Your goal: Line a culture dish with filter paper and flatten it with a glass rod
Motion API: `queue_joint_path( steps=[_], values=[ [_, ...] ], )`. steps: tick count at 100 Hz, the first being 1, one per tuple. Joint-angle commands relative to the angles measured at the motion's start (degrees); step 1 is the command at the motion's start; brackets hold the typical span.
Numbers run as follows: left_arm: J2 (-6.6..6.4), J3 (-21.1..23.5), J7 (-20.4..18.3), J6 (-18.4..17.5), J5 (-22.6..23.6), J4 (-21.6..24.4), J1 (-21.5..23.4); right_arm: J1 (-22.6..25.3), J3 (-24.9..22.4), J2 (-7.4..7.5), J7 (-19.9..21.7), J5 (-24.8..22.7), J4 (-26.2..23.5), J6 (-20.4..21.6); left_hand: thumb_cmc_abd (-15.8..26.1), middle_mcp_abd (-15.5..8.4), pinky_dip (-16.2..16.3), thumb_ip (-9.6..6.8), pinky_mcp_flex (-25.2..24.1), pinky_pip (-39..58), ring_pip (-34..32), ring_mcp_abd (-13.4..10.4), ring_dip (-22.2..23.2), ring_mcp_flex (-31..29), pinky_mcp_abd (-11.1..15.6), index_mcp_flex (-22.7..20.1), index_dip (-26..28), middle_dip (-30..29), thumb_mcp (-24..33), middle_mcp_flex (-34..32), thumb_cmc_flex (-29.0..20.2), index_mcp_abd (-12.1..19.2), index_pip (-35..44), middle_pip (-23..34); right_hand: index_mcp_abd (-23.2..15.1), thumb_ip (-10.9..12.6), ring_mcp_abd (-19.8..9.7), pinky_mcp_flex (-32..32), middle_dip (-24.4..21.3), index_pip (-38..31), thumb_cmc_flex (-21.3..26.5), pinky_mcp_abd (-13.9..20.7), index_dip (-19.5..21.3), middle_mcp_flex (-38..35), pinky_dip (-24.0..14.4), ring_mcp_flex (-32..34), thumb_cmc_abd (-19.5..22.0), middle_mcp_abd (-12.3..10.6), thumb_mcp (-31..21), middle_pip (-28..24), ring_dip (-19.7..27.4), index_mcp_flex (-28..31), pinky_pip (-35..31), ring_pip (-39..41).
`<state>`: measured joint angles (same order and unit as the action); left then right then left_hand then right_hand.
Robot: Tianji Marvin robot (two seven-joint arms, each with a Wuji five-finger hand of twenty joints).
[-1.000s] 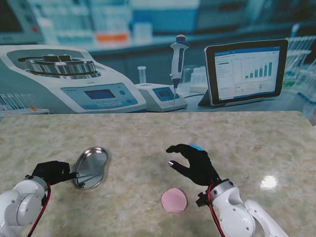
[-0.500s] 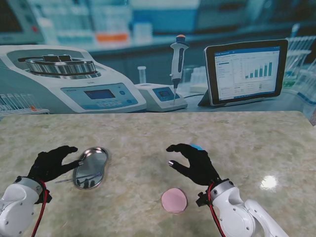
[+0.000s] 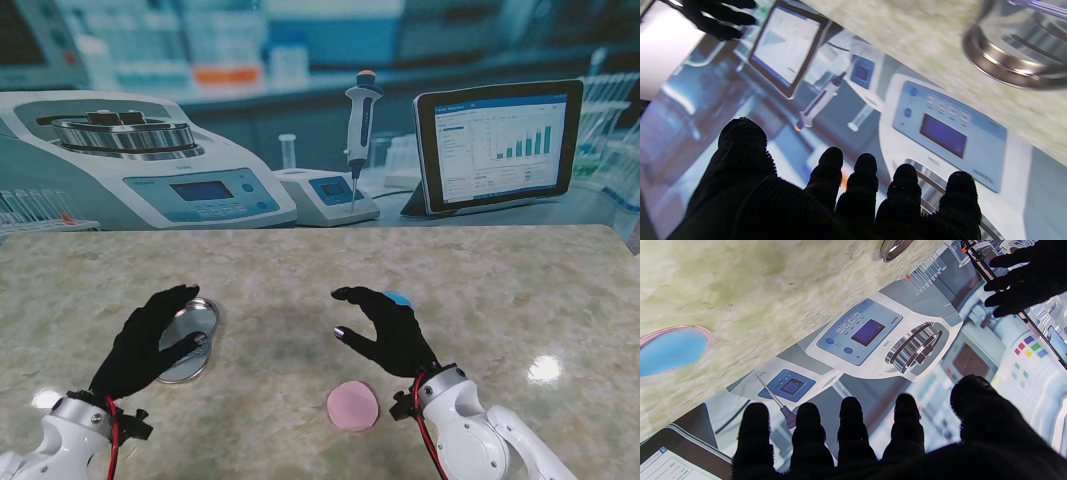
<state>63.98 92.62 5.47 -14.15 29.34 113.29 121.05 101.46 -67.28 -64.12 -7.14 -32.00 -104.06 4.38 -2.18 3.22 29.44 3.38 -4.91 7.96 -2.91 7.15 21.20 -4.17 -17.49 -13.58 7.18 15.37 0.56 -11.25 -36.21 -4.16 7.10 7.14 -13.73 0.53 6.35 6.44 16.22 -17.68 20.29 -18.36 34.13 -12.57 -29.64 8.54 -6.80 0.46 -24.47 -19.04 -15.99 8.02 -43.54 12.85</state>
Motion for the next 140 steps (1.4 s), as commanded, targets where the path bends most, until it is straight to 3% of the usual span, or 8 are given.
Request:
queue_joint_path(
  steps=[1,17,65,85,92,98,115,140],
  values=[
    [0.86,-1.7,0.3,-1.2,1.5,1.5,1.7,0.3,0.6,-0.53,-0.2,0.2,0.3,-0.2,2.0,-2.5,-5.3,-2.24,0.4,-5.4,1.7,-2.8,-3.0,2.2,3.1,2.4,-1.2,-2.0,-1.3,2.7,-0.9,2.1,-1.4,-2.5,-1.1,2.4,-2.1,1.3,-2.0,3.4,1.9,1.5,-1.3,2.2,1.9,-2.7,1.3,-2.8,0.0,3.0,1.6,-3.1,3.5,-3.0],
    [1.21,-5.3,2.8,-3.3,0.1,2.2,3.0,0.5,1.0,-0.58,-0.4,0.5,0.5,-0.2,2.5,-3.3,-11.1,-2.17,1.0,-7.5,2.9,-3.7,-7.9,2.3,4.0,3.6,-1.3,-1.8,-1.4,4.5,-0.5,2.8,-1.4,-6.1,-2.2,3.2,-2.8,1.8,-3.0,14.9,2.4,2.0,5.3,2.9,3.8,-3.7,1.1,-3.8,0.2,8.2,3.5,-1.4,8.0,-7.0],
    [2.04,-13.8,8.1,0.4,-1.9,2.2,2.9,0.8,2.4,-0.32,0.9,1.8,2.4,1.1,3.5,-5.0,-17.9,-2.21,1.1,-8.8,3.7,-3.9,-12.6,2.7,4.2,4.5,-1.2,-3.5,-1.6,4.9,-0.7,3.3,-1.1,-7.6,-2.7,2.6,-3.1,1.9,-3.6,18.8,0.1,1.6,2.0,3.4,5.3,-4.2,0.3,-4.8,1.0,12.2,4.6,-0.4,11.2,-10.3],
    [2.55,-15.8,10.5,2.6,-2.4,1.6,1.8,1.4,2.6,-0.24,1.5,3.3,2.9,3.2,3.7,-5.5,-24.2,-2.19,1.4,-9.4,4.6,-4.8,-17.9,3.0,5.2,4.7,-2.7,-8.1,-1.7,5.2,0.3,4.6,-3.7,-8.4,-1.8,-0.7,-5.9,1.2,-5.9,19.9,-3.7,4.7,-7.4,3.4,8.5,-4.5,0.8,-5.8,-0.3,16.8,6.8,0.2,17.7,-13.4],
    [2.61,-16.2,10.7,3.6,-2.6,1.8,1.6,1.7,2.6,-0.19,1.9,4.1,2.8,3.7,3.5,-6.3,-26.6,-2.16,1.3,-9.6,4.8,-4.1,-19.8,3.3,4.8,4.7,-3.7,-10.9,-1.7,5.4,1.3,7.1,-5.6,-9.0,-0.9,-1.0,-7.2,0.2,-10.1,20.3,-5.5,6.3,-20.6,3.7,10.6,-4.8,1.0,-6.5,-0.7,19.1,10.7,1.0,23.0,-14.1],
    [2.78,-16.8,11.7,4.7,-2.2,1.8,1.5,2.0,2.7,-0.17,2.0,4.2,2.8,3.7,3.3,-6.6,-27.6,-2.12,1.2,-9.8,4.7,-3.4,-20.1,3.4,3.9,4.4,-3.9,-12.1,-1.8,5.6,1.7,9.2,-5.9,-9.2,-1.4,-1.1,-6.0,0.0,-12.1,20.8,-7.6,5.5,-26.8,4.2,10.9,-5.0,1.3,-7.1,-1.1,20.1,12.5,1.6,25.8,-14.3],
    [2.95,-17.3,13.6,6.6,0.2,1.7,1.5,2.4,2.8,-0.16,1.5,3.4,3.1,3.9,3.2,-7.7,-29.8,-2.1,1.2,-9.7,4.7,-3.8,-20.2,3.3,3.5,4.2,-1.4,-12.6,-1.7,5.4,1.6,12.1,-1.3,-8.8,-1.9,-1.6,-3.2,0.2,-12.1,20.6,-14.8,2.2,-31.7,4.7,10.6,-5.3,4.8,-7.2,-1.3,20.9,13.9,1.8,28.7,-14.6],
    [2.76,-17.7,13.9,7.2,2.0,1.4,1.8,2.4,3.4,-0.36,-0.1,2.5,3.8,4.5,3.3,-7.4,-29.9,-2.22,1.2,-9.7,4.7,-4.2,-20.1,3.3,3.8,4.6,-1.4,-12.0,-1.5,5.4,1.2,10.2,-1.2,-8.7,-1.8,-1.2,-5.5,-0.5,-11.1,20.3,-12.3,4.4,-32.5,4.6,10.0,-4.9,3.9,-7.1,-1.9,20.4,12.3,1.9,29.0,-14.0]
  ],
)
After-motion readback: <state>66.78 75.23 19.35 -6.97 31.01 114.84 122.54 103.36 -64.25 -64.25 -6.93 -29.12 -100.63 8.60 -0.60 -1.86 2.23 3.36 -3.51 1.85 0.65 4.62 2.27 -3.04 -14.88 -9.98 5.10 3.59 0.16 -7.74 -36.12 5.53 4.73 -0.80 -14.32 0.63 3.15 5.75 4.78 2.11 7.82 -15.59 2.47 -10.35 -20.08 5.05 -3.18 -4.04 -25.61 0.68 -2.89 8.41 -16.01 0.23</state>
